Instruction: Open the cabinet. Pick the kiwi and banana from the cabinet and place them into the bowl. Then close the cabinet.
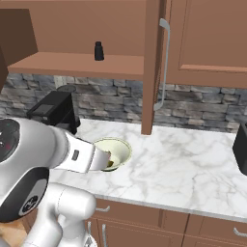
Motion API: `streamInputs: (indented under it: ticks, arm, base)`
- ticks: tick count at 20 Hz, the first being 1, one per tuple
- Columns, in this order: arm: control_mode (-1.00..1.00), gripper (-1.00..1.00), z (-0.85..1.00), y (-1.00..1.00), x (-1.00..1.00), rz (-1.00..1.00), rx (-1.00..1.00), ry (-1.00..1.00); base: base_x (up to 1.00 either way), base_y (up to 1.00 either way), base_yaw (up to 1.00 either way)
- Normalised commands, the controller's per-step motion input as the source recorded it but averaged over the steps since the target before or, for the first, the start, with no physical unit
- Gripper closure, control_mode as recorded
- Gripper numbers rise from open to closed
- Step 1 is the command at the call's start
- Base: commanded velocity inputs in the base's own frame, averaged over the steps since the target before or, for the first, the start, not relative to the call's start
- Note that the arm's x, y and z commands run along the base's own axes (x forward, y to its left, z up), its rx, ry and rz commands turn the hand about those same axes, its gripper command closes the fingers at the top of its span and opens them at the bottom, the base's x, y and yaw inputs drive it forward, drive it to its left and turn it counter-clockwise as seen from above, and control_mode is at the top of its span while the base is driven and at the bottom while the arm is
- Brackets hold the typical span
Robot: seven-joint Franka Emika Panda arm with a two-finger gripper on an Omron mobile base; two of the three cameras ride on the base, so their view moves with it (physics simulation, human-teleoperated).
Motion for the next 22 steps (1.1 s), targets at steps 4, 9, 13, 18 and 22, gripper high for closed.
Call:
streamInputs:
  ticks: [4,9,13,18,22]
  arm:
    - [-1.0,-1.0,0.08,-0.21,-0.34,0.0,0.02,0.0]
    - [-1.0,-1.0,0.1,-0.22,-0.24,0.0,0.03,0.0]
    - [-1.0,-1.0,0.11,-0.24,-0.06,0.0,0.04,0.0]
    - [-1.0,-1.0,0.1,-0.29,-0.13,0.0,0.08,0.0]
    - [-1.0,-1.0,0.05,-0.31,-0.18,0.0,0.12,-0.01]
  base:
    - [0.0,0.0,0.0]
    - [0.0,0.0,0.0]
    - [0.0,0.0,0.0]
    - [0.0,0.0,0.0]
    - [0.0,0.0,0.0]
